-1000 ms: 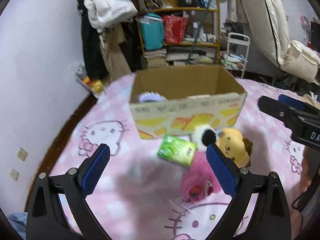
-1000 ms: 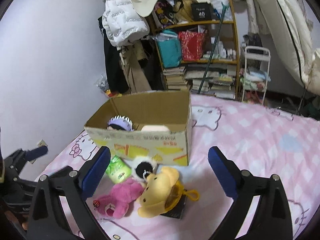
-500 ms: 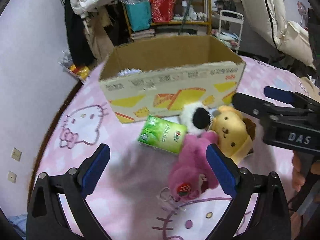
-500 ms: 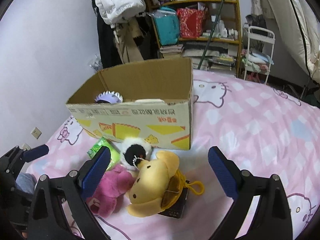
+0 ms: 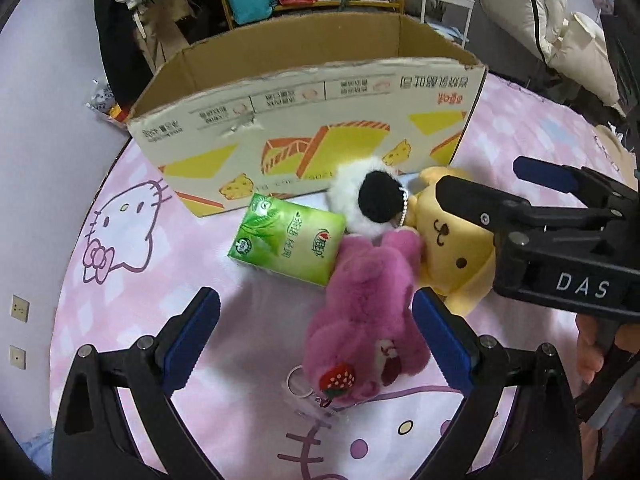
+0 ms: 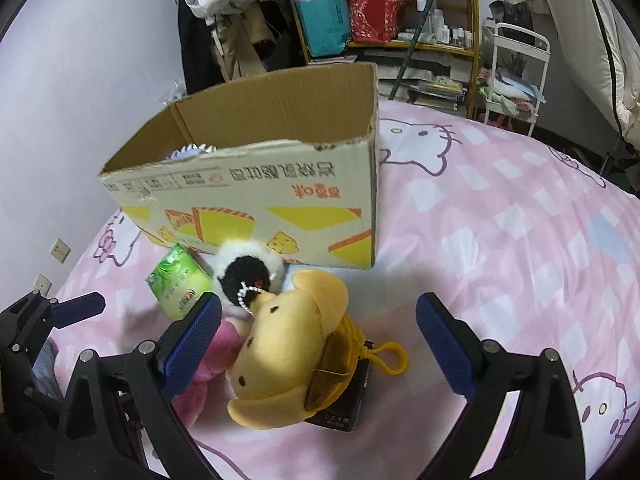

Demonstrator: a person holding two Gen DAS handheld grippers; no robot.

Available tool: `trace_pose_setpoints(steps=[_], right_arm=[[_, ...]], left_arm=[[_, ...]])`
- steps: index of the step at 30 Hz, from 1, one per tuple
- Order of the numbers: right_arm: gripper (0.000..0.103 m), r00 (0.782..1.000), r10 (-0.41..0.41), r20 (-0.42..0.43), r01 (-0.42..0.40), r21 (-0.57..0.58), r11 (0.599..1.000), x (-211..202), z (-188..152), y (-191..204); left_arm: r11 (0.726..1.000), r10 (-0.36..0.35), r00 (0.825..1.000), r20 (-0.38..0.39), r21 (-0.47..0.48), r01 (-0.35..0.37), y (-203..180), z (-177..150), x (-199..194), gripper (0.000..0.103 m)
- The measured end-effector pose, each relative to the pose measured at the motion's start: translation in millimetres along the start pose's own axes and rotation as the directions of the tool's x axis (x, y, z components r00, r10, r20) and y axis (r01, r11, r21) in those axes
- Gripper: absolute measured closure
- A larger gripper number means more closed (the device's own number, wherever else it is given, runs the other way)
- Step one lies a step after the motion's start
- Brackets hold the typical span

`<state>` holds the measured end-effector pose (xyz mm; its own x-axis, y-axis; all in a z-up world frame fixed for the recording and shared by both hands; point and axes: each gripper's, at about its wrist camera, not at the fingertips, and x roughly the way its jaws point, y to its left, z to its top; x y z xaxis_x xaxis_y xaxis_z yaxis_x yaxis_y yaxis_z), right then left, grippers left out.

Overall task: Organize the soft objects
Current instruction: 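Grasp the pink bear plush with the left tool while the right grasps the yellow dog plush, then lift the pink bear with the left tool while the right carries the yellow dog to the box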

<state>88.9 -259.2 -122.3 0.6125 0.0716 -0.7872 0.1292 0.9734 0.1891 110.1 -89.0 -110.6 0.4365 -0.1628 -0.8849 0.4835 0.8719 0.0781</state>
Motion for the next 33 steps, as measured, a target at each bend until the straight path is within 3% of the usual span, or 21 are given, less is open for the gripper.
trace_pose_setpoints(steps=[8, 13, 17, 19, 21, 33], right_arm=[[0.017, 0.997, 0.010, -0.079, -0.009, 0.009, 1.000, 19.3, -5.7, -3.6], [0.017, 0.993, 0.026, -0.115, -0.024, 0.027, 0.999, 28.1, -8.9, -4.3], [0.030, 0.991, 0.053, -0.124, -0.050, 0.030, 0.998, 27.3, -9.5, -4.1], [0.036, 0.992, 0.048, -0.118, -0.048, 0.006, 0.999, 25.0, -10.3, 1.3], [0.042, 0.992, 0.045, -0.117, -0.048, -0.022, 0.999, 24.5, -10.9, 8.2], [0.053, 0.998, 0.032, -0.057, -0.037, -0.077, 0.996, 11.7, -11.7, 19.7]], left_arm=[[1.000, 0.016, 0.999, -0.040, 0.015, -0.015, -4.7, -1.7, 18.2, 0.007], [1.000, 0.018, 0.999, -0.047, 0.026, -0.017, -6.7, -3.0, 22.7, 0.009], [0.999, -0.029, 0.998, -0.063, 0.015, 0.030, -7.3, -4.4, 24.3, 0.024], [0.998, -0.066, 0.995, -0.069, 0.011, 0.067, -7.7, -5.6, 24.3, 0.035], [0.994, -0.110, 0.990, -0.083, 0.002, 0.111, -7.7, -6.9, 25.6, 0.053], [0.993, -0.114, 0.993, -0.029, -0.033, 0.113, 0.5, -14.7, 8.3, 0.062]])
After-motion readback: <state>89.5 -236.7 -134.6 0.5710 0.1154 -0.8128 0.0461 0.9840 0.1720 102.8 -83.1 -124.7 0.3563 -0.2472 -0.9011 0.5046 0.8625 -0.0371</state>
